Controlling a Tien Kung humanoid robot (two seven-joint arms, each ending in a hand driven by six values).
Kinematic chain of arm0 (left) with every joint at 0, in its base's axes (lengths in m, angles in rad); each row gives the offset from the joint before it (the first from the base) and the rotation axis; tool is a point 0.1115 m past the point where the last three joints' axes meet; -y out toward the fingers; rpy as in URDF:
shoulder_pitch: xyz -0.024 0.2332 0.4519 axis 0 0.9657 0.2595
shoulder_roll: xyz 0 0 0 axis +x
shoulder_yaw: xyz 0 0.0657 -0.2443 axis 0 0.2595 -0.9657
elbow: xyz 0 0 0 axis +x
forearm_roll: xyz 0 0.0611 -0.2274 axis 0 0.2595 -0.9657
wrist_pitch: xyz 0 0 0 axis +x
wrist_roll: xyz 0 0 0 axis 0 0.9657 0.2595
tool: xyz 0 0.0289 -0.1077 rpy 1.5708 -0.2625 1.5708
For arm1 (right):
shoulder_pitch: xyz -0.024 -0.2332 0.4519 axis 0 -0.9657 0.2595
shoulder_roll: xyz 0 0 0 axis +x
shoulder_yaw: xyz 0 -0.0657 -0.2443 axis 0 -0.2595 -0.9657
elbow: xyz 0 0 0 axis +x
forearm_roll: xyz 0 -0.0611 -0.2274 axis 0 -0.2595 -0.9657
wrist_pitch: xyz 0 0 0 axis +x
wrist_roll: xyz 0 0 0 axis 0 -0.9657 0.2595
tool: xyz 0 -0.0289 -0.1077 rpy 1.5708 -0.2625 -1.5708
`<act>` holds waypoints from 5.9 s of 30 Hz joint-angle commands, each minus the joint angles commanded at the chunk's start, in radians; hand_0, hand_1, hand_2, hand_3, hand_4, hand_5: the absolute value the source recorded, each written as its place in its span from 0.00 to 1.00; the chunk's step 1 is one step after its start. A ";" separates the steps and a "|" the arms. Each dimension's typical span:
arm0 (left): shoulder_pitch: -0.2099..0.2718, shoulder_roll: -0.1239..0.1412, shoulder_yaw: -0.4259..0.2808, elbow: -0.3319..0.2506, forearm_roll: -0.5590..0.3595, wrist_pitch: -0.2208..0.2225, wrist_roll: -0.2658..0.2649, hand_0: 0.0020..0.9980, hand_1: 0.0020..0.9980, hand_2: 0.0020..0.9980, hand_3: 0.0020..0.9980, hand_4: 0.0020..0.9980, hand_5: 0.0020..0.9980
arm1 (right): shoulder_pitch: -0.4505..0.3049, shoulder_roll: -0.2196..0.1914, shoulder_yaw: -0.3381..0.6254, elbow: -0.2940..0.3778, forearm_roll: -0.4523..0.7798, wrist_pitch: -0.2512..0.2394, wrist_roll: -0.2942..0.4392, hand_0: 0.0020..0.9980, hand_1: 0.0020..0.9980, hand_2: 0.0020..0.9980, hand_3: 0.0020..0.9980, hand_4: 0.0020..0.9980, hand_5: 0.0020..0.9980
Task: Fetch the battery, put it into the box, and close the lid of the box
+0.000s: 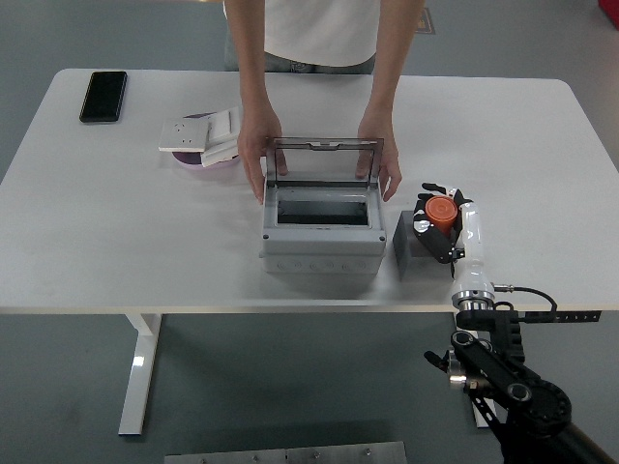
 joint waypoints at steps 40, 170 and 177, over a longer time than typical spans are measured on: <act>0.000 -0.001 -0.008 -0.001 0.009 0.002 0.002 0.61 0.74 0.58 0.56 0.38 0.00 | 0.000 -0.008 0.000 0.000 0.026 0.008 -0.006 0.40 0.33 0.33 0.34 0.23 0.00; -0.013 0.018 -0.017 0.000 0.023 0.003 -0.001 0.61 0.74 0.60 0.55 0.39 0.00 | 0.473 -0.252 -0.441 0.338 -0.806 0.497 -0.918 0.22 0.24 0.28 0.32 0.31 0.07; -0.014 0.018 -0.020 0.000 0.028 0.003 0.000 0.61 0.74 0.60 0.55 0.39 0.00 | 0.477 -0.192 -0.417 0.275 -0.803 0.476 -0.917 0.22 0.23 0.28 0.33 0.32 0.07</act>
